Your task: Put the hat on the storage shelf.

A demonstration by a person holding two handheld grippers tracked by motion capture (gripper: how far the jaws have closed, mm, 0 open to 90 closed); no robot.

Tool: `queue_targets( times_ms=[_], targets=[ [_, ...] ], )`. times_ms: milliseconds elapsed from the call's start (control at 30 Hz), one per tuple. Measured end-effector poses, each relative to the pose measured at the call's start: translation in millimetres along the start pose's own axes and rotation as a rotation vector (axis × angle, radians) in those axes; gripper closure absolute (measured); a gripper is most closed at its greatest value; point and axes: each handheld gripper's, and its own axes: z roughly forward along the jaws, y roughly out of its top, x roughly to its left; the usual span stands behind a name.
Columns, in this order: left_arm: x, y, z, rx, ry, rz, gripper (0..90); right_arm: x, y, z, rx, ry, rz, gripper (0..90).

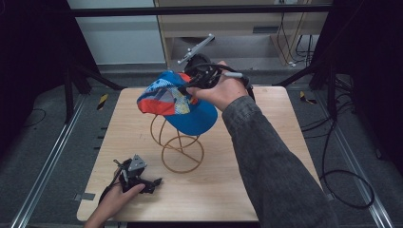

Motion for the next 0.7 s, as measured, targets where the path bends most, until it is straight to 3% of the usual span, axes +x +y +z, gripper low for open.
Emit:
queue_targets(
  times_ms=[467,700],
  targets=[
    [-0.2,0.1,0.0,0.000,0.000,-0.002,0.0,8.5,12.2,38.2,0.081,0.023,-0.030,89.8],
    [-0.2,0.1,0.0,0.000,0.001,-0.001,0.0,10.9,12.3,45.5,0.106,0.022,-0.039,89.6]
  ],
)
